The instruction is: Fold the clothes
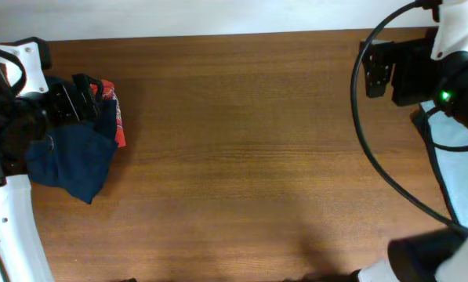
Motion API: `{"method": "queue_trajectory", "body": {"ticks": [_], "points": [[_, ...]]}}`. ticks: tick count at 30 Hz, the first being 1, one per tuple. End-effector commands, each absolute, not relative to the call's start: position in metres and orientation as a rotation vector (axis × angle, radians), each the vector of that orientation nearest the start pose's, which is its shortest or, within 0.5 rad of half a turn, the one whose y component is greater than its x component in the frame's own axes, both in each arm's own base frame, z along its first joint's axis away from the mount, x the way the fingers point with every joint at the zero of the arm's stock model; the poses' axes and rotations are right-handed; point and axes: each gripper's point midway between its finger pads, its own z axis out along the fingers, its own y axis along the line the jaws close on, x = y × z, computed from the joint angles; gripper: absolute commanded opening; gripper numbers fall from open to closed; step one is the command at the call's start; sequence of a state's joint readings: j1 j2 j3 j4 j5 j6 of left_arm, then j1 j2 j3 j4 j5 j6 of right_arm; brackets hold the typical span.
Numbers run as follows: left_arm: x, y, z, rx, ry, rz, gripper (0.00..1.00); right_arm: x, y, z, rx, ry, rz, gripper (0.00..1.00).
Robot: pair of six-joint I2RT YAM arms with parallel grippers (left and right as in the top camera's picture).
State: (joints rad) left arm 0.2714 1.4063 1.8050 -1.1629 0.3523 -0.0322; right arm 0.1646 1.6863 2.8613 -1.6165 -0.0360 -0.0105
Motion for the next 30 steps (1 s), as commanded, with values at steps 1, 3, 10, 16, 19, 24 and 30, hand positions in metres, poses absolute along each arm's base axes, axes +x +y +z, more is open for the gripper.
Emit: {"method": "queue_trajectory", "body": {"ticks": [1, 3, 10, 16, 19, 24, 30], "points": [[0.35, 0.034, 0.369, -0.173, 2.268, -0.306, 0.99, 0.272, 0.05, 0.555, -0.198, 1.854, 0.112, 0.99], [0.35, 0.034, 0.369, -0.173, 2.268, -0.306, 0.99, 0.266, 0.048, 0.564, -0.224, 1.781, 0.088, 0.99], [0.35, 0.034, 0.369, -0.173, 2.268, -0.306, 0.99, 0.252, 0.042, 0.539, -0.282, 1.603, -0.006, 0.99], [0.35, 0.034, 0.369, -0.173, 2.268, -0.306, 0.99, 0.24, 0.038, 0.462, -0.291, 1.5, 0.015, 0.99], [0.35, 0.034, 0.369, -0.173, 2.268, -0.306, 0.99, 0.234, 0.042, 0.421, -0.321, 1.47, 0.039, 0.99], [0.35, 0.034, 0.369, -0.173, 2.268, -0.306, 0.99, 0.229, 0.04, 0.337, -0.324, 1.527, 0.048, 0.99], [0.35, 0.034, 0.369, -0.173, 2.268, -0.306, 0.99, 0.228, 0.037, 0.245, -0.312, 1.61, 0.052, 0.99]]}}
